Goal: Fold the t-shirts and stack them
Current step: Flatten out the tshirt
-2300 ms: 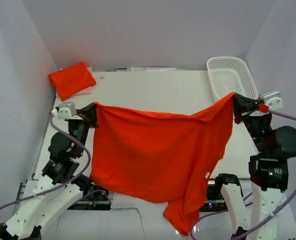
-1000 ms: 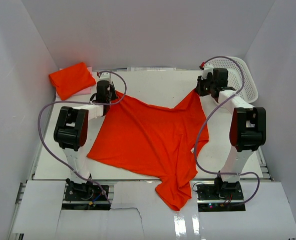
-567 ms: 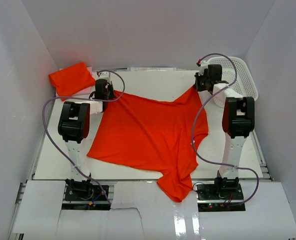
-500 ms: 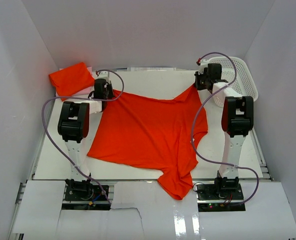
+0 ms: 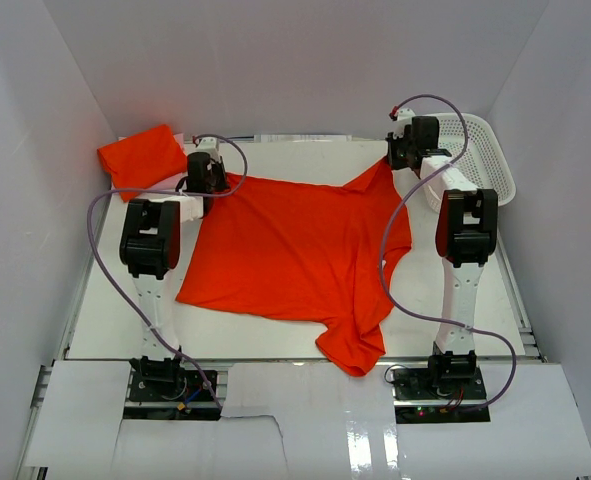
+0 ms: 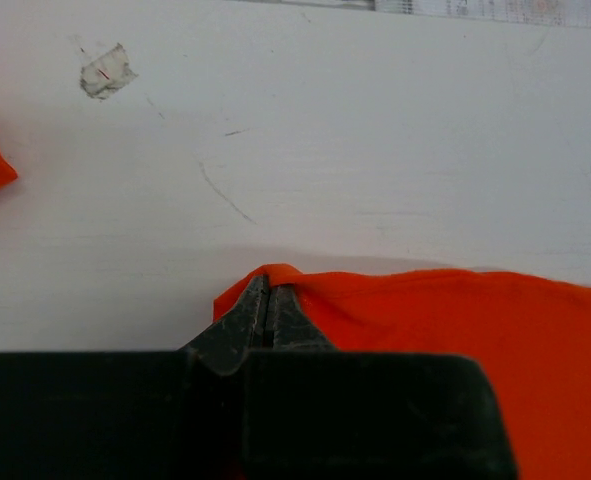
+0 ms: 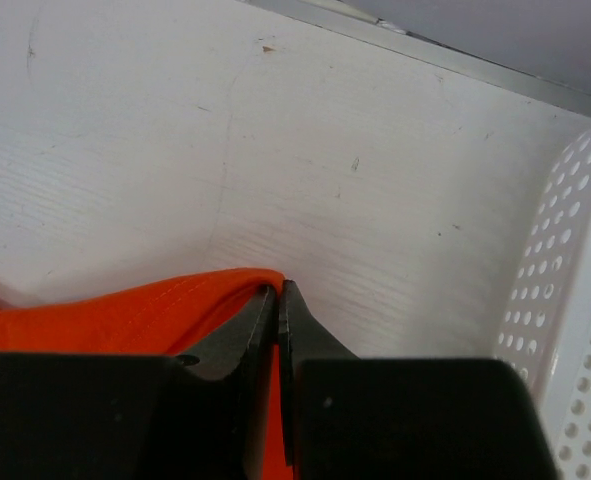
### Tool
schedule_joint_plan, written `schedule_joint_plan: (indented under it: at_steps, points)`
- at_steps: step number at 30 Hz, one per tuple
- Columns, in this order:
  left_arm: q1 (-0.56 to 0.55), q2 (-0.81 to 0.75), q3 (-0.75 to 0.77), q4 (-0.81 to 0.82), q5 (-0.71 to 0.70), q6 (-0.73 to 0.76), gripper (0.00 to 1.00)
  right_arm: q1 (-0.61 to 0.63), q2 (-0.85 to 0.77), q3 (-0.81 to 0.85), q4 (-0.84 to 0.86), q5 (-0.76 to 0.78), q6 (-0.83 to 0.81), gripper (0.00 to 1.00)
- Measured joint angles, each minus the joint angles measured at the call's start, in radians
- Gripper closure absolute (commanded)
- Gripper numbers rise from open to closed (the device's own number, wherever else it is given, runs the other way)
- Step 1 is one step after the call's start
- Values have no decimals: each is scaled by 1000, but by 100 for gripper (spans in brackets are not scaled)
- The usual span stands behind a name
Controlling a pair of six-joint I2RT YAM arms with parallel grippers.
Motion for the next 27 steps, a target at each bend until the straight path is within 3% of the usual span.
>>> schedule_joint_plan:
  at_steps: [27]
  points:
    - [0, 31, 80, -5, 23, 24, 100, 11, 0, 6, -6, 7, -48, 92]
